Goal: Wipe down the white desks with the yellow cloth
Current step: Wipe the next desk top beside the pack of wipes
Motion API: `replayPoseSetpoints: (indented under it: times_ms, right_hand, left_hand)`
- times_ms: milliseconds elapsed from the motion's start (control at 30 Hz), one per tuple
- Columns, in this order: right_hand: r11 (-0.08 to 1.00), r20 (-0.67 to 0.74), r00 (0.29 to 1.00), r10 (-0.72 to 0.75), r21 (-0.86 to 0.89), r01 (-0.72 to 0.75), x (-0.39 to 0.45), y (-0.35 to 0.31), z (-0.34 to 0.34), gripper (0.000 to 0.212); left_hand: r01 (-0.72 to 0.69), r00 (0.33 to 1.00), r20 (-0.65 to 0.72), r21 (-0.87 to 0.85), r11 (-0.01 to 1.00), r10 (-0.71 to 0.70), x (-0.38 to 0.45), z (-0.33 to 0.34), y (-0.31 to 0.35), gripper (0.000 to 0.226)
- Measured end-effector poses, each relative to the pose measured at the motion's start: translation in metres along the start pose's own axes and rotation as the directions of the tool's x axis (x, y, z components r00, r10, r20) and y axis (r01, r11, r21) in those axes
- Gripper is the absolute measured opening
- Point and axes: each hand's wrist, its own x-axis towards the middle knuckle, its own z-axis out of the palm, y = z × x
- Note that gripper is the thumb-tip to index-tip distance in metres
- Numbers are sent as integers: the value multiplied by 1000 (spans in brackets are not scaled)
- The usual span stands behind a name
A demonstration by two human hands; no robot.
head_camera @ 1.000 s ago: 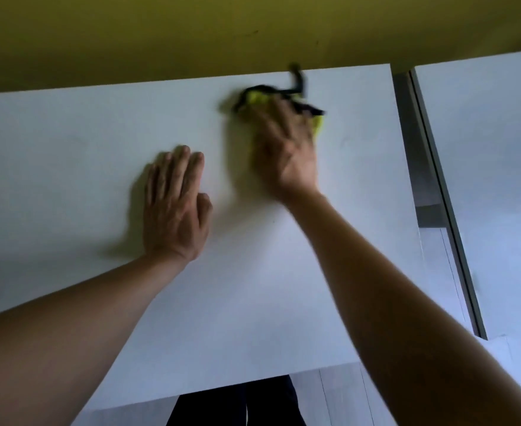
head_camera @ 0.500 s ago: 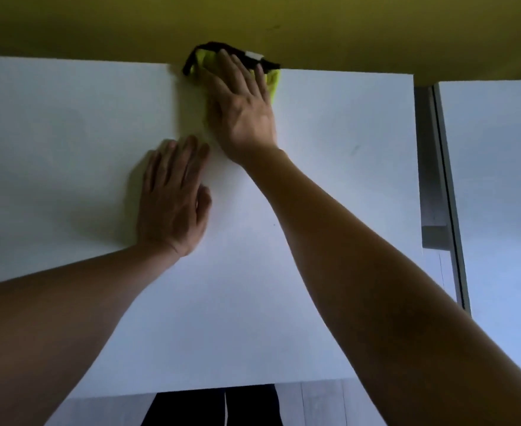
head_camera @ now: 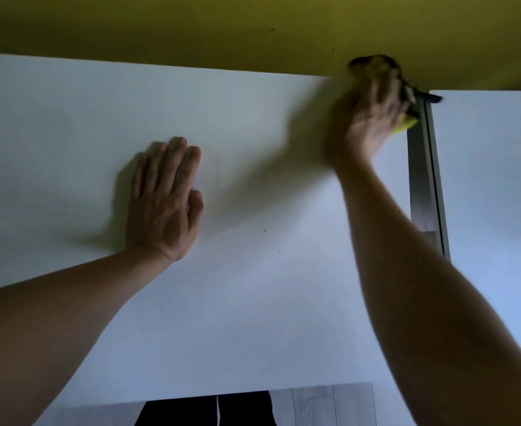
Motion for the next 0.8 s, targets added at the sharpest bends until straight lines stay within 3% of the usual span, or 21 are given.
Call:
replayPoseSetpoints:
  times_ms: [67, 133, 233, 300, 433, 533, 600, 667, 733, 800]
  right_hand:
    - [961, -48, 971, -232, 144, 237, -37, -47, 11, 50]
    - [841, 31, 867, -497, 261, 473, -80, -90, 12, 53]
    - [744, 176, 733, -657, 306, 594, -103, -105, 6, 53]
    - [755, 174, 743, -646, 289, 588, -84, -77, 4, 53]
    - [949, 18, 955, -296, 123, 292, -34, 14, -12, 54]
    - [994, 59, 996, -73, 90, 68, -20, 63, -34, 54]
    - [999, 27, 1000, 13, 43, -14, -26, 57, -33, 53]
    - [997, -46, 999, -15, 72, 18, -46, 24, -26, 53]
    - [957, -23, 977, -210, 202, 210, -86, -22, -19, 52]
    - [875, 89, 902, -422, 299, 380, -138, -63, -22, 51]
  left_hand:
    - [-3, 1000, 1, 5, 1000, 3, 2, 0, 0, 65]
    - [-7, 1000, 0, 12, 1000, 7, 1, 0, 0, 64]
    - [-8, 1000, -15, 21, 1000, 8, 1, -1, 1, 62]
    - [-14, 1000, -12, 0, 1000, 14, 1, -1, 0, 63]
    - [-2, 1000, -14, -21, 1000, 2, 0, -1, 0, 65]
    - [11, 1000, -18, -11, 1000, -11, 0, 0, 2, 65]
    - [11, 1000, -14, -11, 1000, -11, 0, 1, 2, 65]
    - [9, 1000, -19, -19, 1000, -9, 1, 1, 2, 64]
    - [11, 1000, -27, -27, 1000, -12, 2, 1, 1, 64]
    - [3, 999, -44, -26, 1000, -5, 1, 2, -2, 64]
